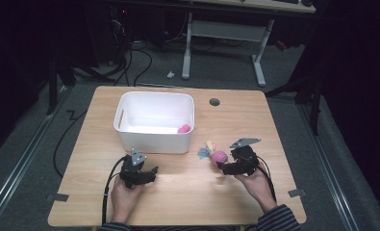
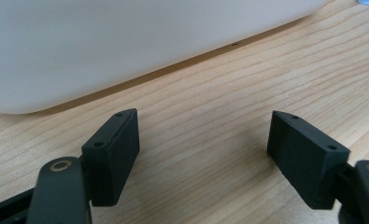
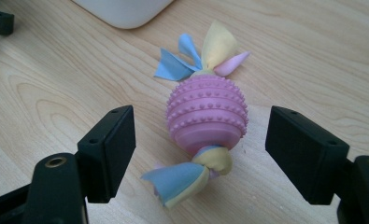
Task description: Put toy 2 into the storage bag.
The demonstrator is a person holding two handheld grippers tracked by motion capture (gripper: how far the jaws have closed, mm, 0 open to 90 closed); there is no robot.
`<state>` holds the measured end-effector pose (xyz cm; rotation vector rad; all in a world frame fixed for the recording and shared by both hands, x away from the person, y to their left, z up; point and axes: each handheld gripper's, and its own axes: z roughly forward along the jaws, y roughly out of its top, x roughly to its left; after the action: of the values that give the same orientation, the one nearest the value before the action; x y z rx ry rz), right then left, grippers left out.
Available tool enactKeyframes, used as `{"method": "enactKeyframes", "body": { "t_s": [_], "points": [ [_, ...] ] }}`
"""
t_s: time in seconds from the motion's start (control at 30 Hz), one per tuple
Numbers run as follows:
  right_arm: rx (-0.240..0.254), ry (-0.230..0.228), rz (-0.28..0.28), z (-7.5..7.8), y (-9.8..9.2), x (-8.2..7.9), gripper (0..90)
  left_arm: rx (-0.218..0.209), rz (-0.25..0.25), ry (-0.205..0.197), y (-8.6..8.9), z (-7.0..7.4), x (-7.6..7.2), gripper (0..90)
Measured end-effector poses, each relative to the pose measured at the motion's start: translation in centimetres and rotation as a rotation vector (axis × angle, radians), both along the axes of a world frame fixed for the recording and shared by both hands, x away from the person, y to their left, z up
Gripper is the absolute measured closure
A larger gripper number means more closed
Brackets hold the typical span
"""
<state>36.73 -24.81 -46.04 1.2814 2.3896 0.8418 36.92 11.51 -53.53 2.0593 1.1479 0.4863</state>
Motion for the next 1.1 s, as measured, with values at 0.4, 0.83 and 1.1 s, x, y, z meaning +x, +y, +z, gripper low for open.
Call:
{"method": "enactKeyframes", "body": {
  "t_s": [0.4, 0.83, 1.1],
  "points": [
    [-0.039, 0.063, -0.023, -1.2, 0.7, 2.0, 23.9, -0.005, -0.003, 0.002, 0.0, 0.0, 0.0, 25.2],
    [-0.03, 0.155, 0.007, -2.4, 1.2, 2.8, 33.4, -0.008, -0.01, 0.004, 0.1, 0.0, 0.0, 24.0],
    [-0.06, 0.131, 0.028, -1.3, 0.8, 2.1, 35.5, -0.003, -0.009, 0.003, 0.0, 0.0, 0.0, 23.7]
  ]
}}
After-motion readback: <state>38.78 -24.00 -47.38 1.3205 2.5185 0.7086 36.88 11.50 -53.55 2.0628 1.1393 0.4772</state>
